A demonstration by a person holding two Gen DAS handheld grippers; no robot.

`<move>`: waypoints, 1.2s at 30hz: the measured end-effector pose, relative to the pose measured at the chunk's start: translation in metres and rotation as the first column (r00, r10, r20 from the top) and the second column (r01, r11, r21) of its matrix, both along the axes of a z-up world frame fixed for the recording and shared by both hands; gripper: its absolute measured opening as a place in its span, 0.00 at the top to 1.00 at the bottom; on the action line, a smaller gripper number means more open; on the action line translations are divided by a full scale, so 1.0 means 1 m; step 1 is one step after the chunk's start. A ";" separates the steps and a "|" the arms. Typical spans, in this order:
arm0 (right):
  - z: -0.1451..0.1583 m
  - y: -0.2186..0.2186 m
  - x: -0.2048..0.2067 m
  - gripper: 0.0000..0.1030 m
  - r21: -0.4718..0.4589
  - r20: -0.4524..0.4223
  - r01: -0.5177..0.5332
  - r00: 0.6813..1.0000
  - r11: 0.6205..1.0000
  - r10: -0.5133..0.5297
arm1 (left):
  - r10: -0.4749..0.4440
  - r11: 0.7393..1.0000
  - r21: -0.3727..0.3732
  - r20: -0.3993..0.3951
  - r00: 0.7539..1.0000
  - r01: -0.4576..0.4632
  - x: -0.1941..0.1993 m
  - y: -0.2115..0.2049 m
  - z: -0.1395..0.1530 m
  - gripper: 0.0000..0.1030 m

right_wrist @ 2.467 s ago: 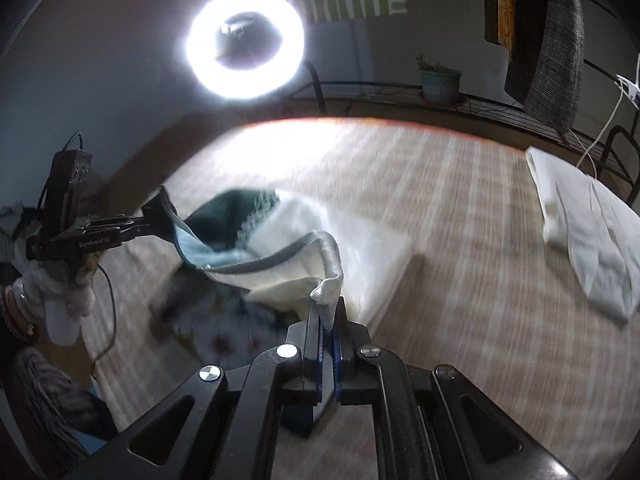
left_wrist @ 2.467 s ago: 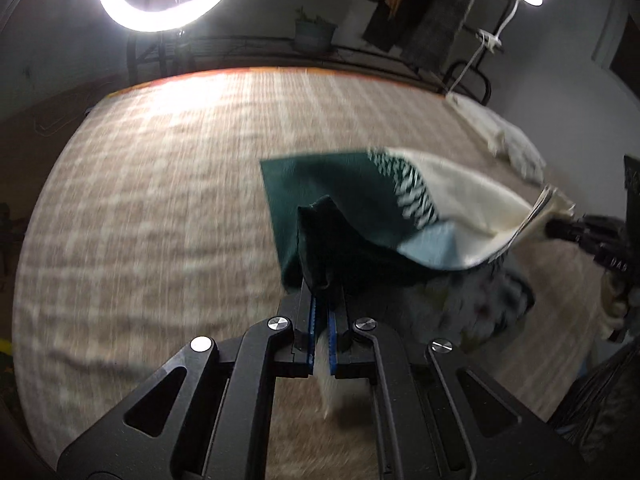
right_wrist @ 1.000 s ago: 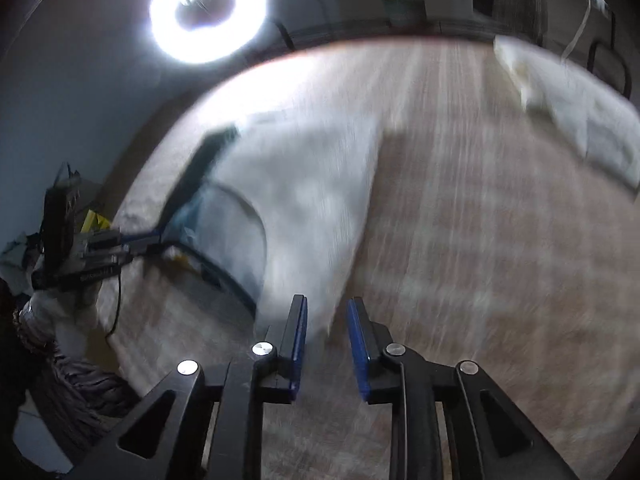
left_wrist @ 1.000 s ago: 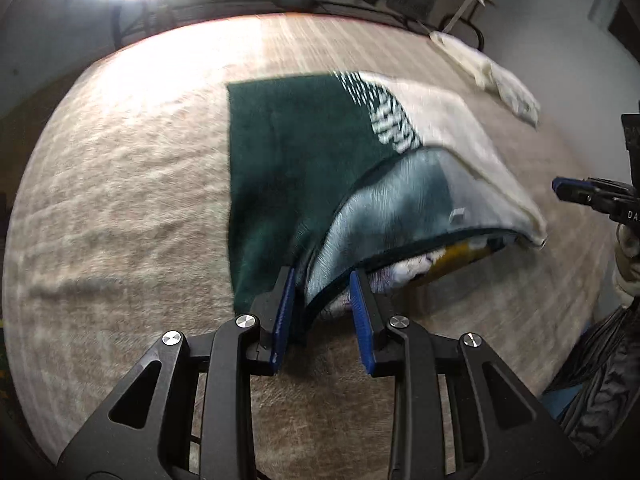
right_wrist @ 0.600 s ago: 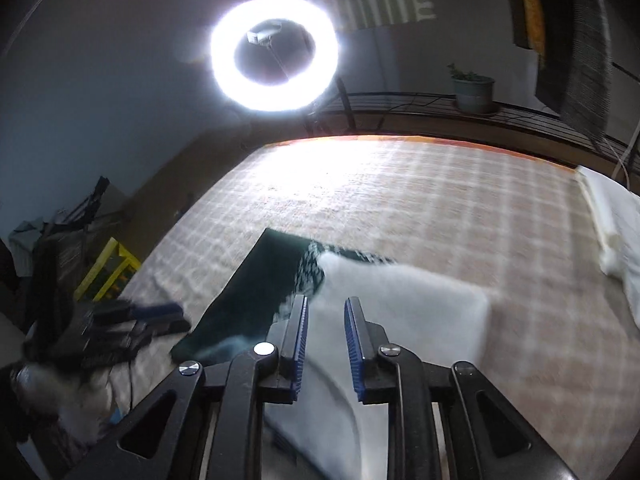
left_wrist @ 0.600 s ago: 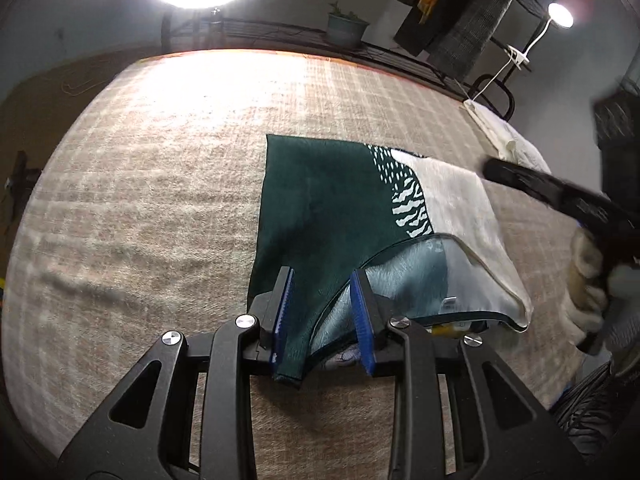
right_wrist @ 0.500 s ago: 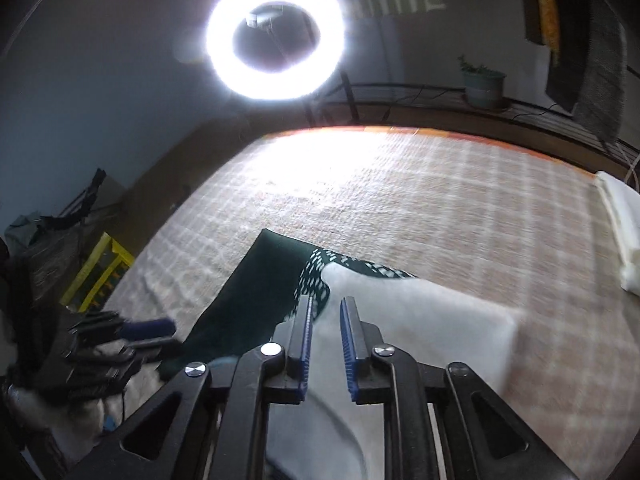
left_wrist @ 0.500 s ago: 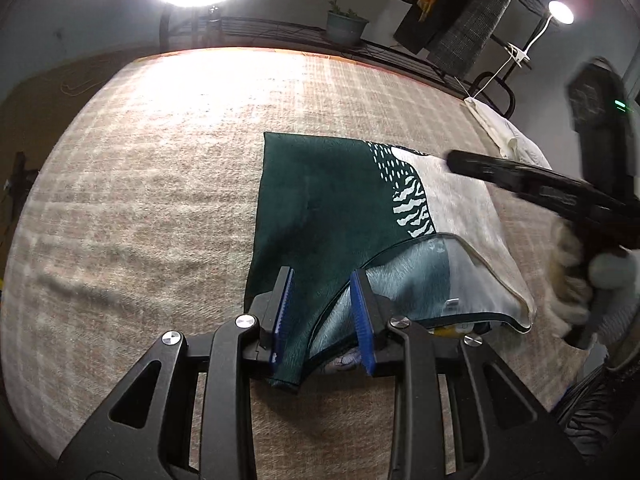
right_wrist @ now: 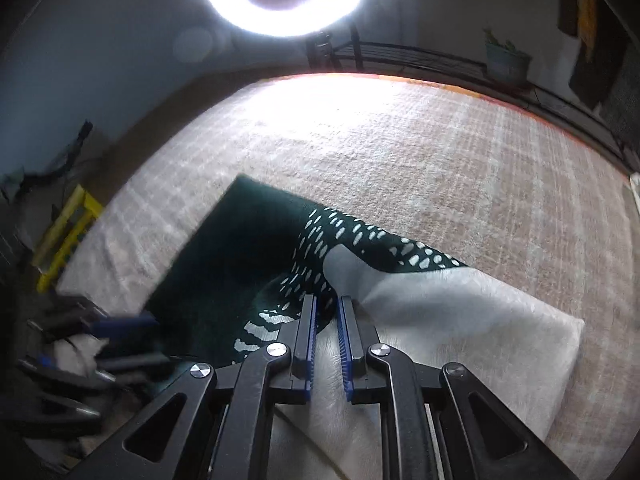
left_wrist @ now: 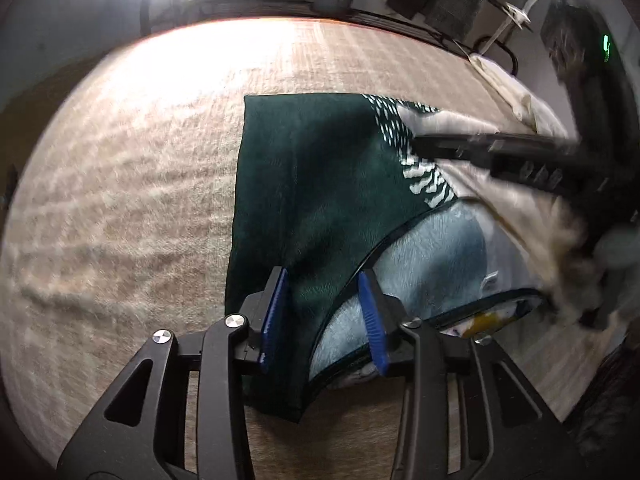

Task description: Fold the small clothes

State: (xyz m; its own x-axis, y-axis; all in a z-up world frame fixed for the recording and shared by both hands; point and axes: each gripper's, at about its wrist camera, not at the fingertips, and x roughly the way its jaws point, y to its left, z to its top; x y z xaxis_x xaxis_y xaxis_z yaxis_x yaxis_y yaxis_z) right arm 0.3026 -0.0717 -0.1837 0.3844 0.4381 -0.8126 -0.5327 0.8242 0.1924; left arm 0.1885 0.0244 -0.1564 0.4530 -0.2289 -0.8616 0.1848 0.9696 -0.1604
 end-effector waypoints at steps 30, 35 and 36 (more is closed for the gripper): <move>0.019 -0.188 -0.048 0.59 0.351 -0.252 0.318 0.938 0.881 -0.238 | 0.229 0.833 -0.454 -0.237 0.944 -0.316 0.041 0.106 -0.005 0.55; -0.013 -0.220 -0.040 0.63 0.441 -0.384 0.402 0.892 0.802 -0.236 | 0.217 0.838 -0.448 -0.252 0.943 -0.312 0.049 0.100 -0.012 0.55; -0.016 -0.220 -0.038 0.63 0.438 -0.394 0.406 0.889 0.802 -0.235 | 0.215 0.841 -0.444 -0.249 0.944 -0.308 0.051 0.099 -0.012 0.55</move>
